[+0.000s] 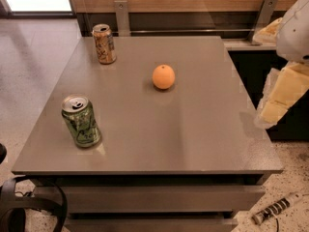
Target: Pick green can
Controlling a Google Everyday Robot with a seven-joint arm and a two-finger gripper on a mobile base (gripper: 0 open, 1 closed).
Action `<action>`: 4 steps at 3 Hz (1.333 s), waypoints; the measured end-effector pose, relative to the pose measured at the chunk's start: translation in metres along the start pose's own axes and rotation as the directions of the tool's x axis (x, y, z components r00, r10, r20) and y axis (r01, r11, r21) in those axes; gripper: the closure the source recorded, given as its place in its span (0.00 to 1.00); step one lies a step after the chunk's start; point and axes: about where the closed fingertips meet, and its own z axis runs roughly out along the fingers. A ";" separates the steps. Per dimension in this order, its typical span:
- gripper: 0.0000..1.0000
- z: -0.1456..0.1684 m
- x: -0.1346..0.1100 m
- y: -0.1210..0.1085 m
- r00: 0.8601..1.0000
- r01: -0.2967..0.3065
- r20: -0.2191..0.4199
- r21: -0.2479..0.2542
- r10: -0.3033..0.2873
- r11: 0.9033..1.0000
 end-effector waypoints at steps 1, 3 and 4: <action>0.00 0.035 -0.048 0.005 0.967 0.044 0.251 -0.043 -0.032 0.998; 0.00 0.048 -0.153 0.045 0.782 0.117 0.623 -0.117 -0.019 0.986; 0.00 0.052 -0.154 0.046 0.777 0.115 0.629 -0.121 -0.013 0.986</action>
Offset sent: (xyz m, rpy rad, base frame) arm 0.0045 0.1732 -0.0073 0.7511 -0.0857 0.3252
